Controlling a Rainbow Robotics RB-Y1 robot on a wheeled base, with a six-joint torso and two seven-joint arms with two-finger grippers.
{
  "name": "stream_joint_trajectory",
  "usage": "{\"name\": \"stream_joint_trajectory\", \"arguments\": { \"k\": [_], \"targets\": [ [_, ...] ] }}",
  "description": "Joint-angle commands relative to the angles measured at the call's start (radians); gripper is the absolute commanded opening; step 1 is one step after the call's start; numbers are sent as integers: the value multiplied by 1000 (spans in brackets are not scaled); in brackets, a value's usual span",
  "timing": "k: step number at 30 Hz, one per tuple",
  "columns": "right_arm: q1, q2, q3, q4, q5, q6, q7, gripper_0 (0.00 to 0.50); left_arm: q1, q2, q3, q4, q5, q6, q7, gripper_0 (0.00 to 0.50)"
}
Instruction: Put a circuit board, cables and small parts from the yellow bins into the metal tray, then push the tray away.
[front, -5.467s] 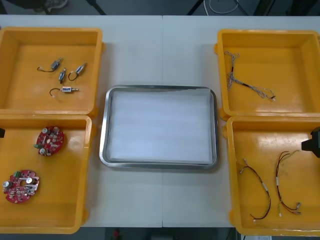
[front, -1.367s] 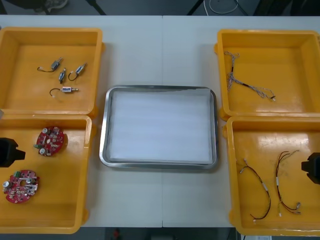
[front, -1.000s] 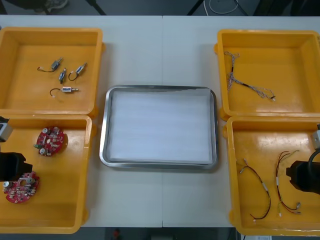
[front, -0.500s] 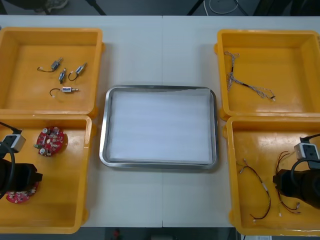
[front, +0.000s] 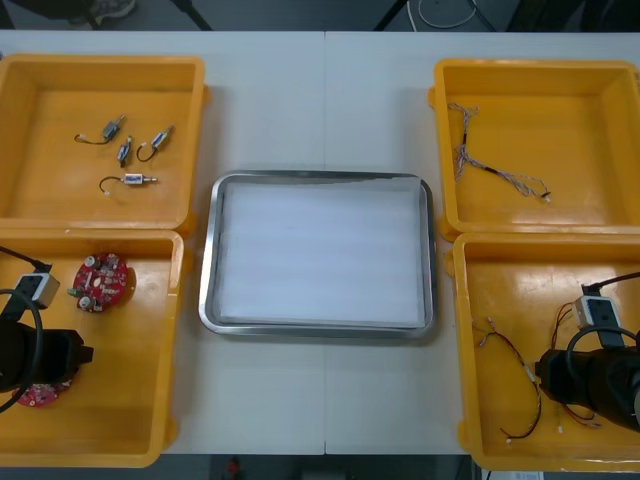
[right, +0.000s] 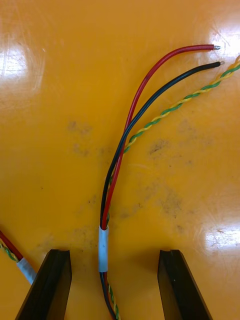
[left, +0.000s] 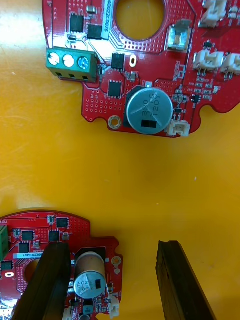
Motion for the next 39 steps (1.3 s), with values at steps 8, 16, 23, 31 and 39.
{"name": "stream_joint_trajectory", "arguments": {
  "k": [8, 16, 23, 31, 39],
  "targets": [
    [34, -4, 20, 38, -14, -49, 12, 500, 37, -7, -27, 8, -31, -36, -55, 500],
    [34, -11, 24, 41, -29, -50, 7, 500, 37, -8, -29, 8, -38, -39, -55, 0],
    [34, -17, 22, 36, -51, -24, 15, 394, 17, -7, -19, 7, -38, -23, -55, 0],
    [34, -24, 13, 21, -63, -21, 16, 0, -23, -7, 23, -12, -28, 83, -53, 0],
    [13, -26, -105, -173, -92, 166, 16, 0, -59, -8, 86, -65, -5, 182, -42, 0]
  ]
}}
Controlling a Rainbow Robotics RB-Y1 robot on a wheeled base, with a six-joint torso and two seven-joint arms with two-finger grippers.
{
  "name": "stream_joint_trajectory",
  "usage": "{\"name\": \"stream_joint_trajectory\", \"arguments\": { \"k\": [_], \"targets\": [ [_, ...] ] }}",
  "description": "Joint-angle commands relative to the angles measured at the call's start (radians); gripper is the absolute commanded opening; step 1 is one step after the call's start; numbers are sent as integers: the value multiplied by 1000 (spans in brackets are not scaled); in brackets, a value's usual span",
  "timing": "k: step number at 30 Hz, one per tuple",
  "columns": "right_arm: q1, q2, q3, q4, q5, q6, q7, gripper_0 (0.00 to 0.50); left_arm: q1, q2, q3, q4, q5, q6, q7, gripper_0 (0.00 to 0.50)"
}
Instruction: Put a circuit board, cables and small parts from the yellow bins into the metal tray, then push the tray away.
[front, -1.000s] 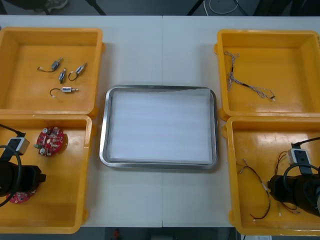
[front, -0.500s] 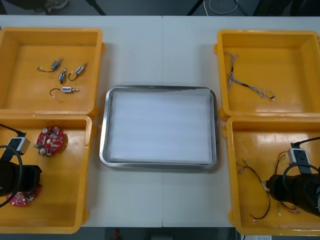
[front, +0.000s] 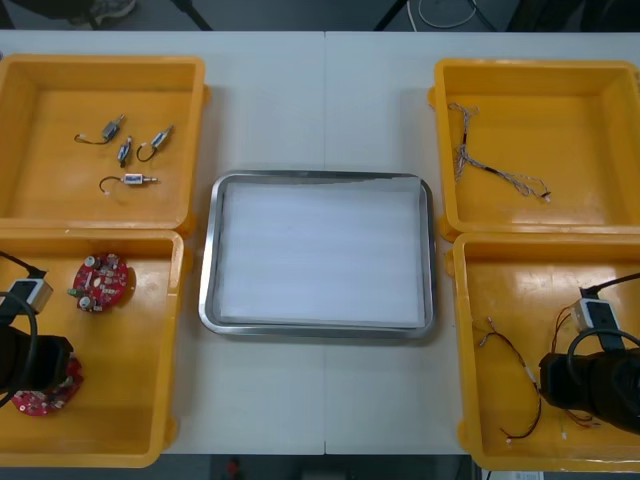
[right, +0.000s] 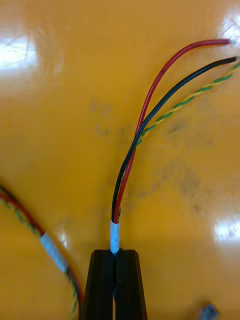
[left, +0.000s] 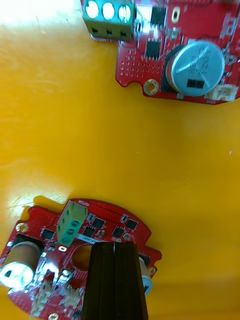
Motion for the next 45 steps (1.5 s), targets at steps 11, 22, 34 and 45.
{"name": "stream_joint_trajectory", "arguments": {
  "k": [11, 22, 34, 45],
  "targets": [
    [-95, -45, -287, -314, -219, 402, 16, 0, -141, -37, 181, -117, 55, 247, -35, 0],
    [-274, -147, -330, -332, -371, 592, 7, 0, -216, -48, 254, -146, 85, 395, -33, 0],
    [-435, -219, -261, -332, -457, 592, 16, 0, -214, -48, 254, -146, 97, 395, -28, 500],
    [-480, -268, -218, -332, -475, 592, 15, 0, -180, -48, 252, -146, 122, 378, -42, 500]
  ]
}}
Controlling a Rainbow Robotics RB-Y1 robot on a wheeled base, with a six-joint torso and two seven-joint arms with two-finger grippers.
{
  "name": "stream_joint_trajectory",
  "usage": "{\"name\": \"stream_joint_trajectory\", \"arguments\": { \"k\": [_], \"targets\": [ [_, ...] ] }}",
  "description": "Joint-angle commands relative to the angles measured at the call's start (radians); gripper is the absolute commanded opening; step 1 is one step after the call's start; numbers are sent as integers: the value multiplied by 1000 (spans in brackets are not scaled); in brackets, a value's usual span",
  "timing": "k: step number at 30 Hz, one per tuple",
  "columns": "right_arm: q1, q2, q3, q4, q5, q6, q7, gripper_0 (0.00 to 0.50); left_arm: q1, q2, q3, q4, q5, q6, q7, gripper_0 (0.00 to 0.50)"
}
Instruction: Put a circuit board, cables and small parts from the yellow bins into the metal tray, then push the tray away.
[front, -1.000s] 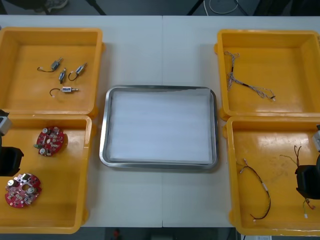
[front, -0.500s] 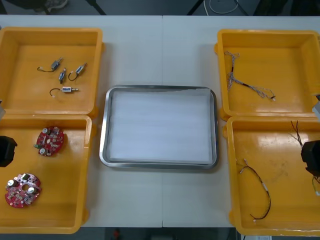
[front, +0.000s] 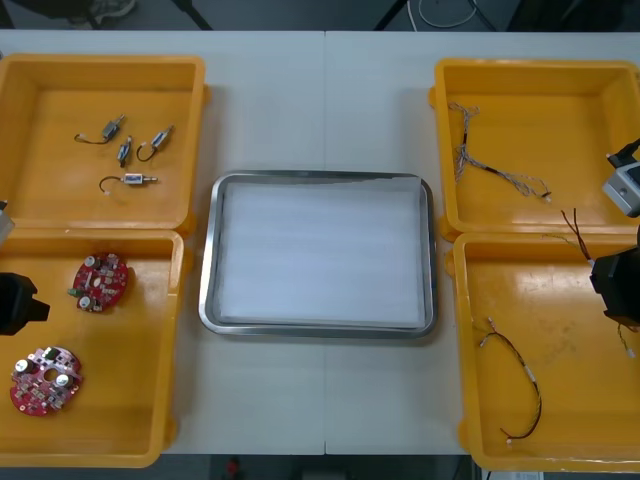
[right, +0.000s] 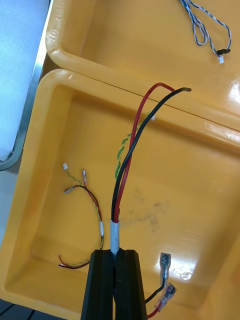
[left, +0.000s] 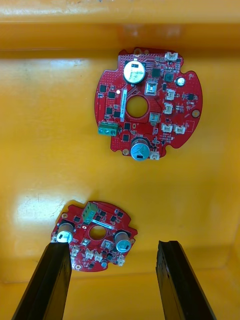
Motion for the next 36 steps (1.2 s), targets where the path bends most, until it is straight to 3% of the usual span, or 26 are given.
{"name": "stream_joint_trajectory", "arguments": {
  "k": [1, 10, 17, 36],
  "targets": [
    [-23, -41, 5, -31, -6, 4, 12, 0, 24, -9, 24, -33, 20, -21, -45, 500],
    [-23, -47, 7, -54, -22, 4, 19, 0, 107, 7, -28, -31, 15, -139, -64, 500],
    [-18, -38, 8, -55, -51, 4, 19, 0, 155, 10, -50, -33, 14, -166, -78, 500],
    [-12, -24, 8, -55, -36, 4, 13, 0, 277, 56, -157, -31, -43, -335, -113, 500]
  ]
}}
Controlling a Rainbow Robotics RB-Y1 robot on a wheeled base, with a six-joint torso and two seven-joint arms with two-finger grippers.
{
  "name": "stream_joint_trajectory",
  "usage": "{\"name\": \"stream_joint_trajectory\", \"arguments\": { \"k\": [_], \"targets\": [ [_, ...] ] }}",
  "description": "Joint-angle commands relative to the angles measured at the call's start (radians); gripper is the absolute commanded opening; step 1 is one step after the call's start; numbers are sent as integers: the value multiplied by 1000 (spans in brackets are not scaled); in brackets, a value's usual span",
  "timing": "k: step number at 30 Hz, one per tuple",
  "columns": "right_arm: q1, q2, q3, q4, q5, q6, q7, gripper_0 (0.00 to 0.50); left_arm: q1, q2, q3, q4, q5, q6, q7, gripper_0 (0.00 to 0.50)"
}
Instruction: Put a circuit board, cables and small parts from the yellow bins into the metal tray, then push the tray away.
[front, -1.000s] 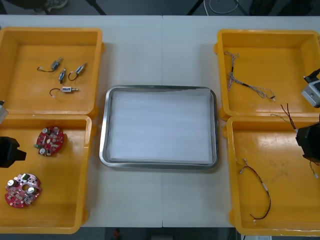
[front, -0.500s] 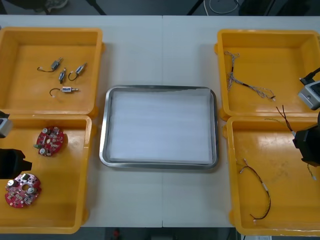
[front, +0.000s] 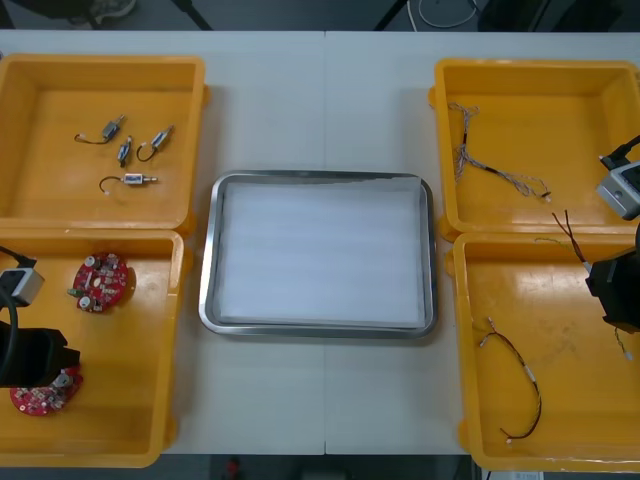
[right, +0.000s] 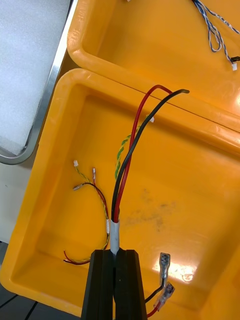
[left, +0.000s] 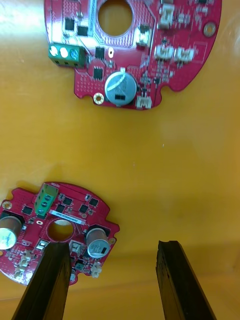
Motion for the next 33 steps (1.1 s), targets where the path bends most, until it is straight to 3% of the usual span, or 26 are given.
{"name": "stream_joint_trajectory", "arguments": {
  "k": [1, 6, 13, 23, 33],
  "targets": [
    [-9, -12, 8, -30, 3, 4, 12, 0, 41, 45, -29, -29, -32, -16, -114, 500],
    [-9, -12, 8, -30, 1, 4, 12, 0, 41, 47, -60, -29, -101, -27, -119, 500],
    [-9, -7, 8, -32, -3, 4, 10, 0, 38, 48, -85, -19, -121, -43, -109, 500],
    [-9, -6, 7, -32, 0, 4, 9, 0, 32, 59, -161, 62, -159, -160, -125, 500],
    [-9, -7, 8, -32, 0, 4, 10, 0, 41, 64, -177, 65, -171, -160, -145, 500]
  ]
}}
